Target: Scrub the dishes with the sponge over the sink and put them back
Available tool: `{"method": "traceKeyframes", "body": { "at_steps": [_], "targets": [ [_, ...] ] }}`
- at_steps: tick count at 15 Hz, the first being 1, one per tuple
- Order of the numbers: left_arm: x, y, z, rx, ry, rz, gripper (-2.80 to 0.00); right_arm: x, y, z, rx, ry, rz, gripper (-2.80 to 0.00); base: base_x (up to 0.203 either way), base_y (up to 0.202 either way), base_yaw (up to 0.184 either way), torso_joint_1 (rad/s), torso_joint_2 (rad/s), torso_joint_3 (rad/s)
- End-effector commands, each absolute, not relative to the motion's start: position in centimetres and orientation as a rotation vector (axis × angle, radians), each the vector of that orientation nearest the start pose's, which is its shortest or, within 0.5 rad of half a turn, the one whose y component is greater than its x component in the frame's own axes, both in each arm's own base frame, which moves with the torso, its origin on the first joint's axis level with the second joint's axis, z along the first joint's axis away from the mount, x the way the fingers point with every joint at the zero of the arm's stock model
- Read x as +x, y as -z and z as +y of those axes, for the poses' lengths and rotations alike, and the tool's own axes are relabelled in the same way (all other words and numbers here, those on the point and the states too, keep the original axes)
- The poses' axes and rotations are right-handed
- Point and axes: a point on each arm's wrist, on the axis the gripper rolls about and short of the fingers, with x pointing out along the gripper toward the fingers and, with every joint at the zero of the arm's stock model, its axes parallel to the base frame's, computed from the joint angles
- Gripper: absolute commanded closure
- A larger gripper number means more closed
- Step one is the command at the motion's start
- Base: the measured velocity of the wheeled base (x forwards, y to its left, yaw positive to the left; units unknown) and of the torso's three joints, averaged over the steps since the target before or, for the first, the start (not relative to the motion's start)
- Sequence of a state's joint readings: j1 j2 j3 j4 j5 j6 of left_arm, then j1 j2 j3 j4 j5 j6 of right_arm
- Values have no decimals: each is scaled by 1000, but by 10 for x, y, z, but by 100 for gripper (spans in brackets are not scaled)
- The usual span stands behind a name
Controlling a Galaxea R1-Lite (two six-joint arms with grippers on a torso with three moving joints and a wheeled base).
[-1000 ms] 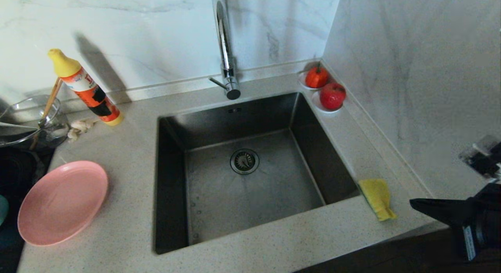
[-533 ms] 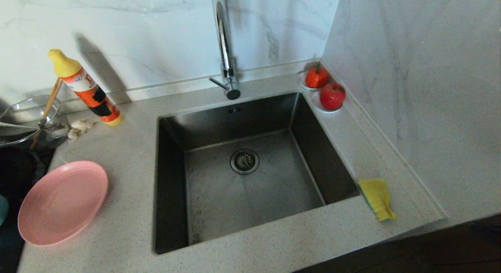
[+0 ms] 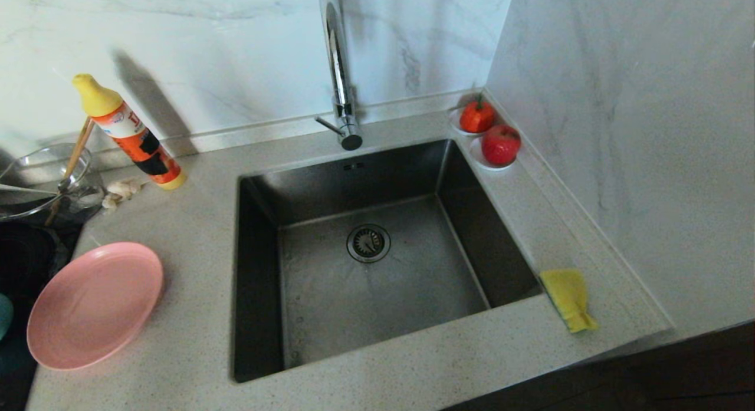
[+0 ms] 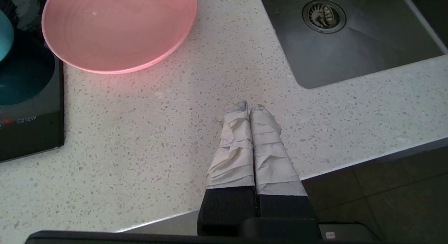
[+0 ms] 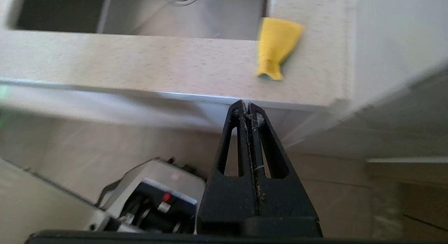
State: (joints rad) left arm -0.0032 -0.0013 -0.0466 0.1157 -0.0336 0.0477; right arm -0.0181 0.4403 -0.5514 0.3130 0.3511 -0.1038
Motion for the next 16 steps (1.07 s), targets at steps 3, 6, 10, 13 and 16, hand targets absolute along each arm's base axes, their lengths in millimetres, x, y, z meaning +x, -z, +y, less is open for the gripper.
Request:
{"method": "traceKeyframes", "body": {
  "at_steps": [3, 6, 10, 13, 16],
  "targets": [
    [-27, -76, -1, 48, 38, 67, 0, -27, -169, 9, -100, -221, 138, 0, 0, 0, 0, 0, 0, 0],
    [-27, -77, -1, 47, 38, 65, 0, -27, -142, 4, -119, -155, 134, 0, 0, 0, 0, 0, 0, 0],
    [-27, -77, -1, 47, 38, 65, 0, -35, -95, 3, -118, -110, 51, 0, 0, 0, 0, 0, 0, 0],
    [-27, -76, -1, 47, 36, 67, 0, -24, -78, 0, -118, -11, 10, 0, 0, 0, 0, 0, 0, 0],
    [-27, -76, -1, 47, 36, 67, 0, -23, -76, 0, -76, 4, -5, 0, 0, 0, 0, 0, 0, 0]
  ]
}}
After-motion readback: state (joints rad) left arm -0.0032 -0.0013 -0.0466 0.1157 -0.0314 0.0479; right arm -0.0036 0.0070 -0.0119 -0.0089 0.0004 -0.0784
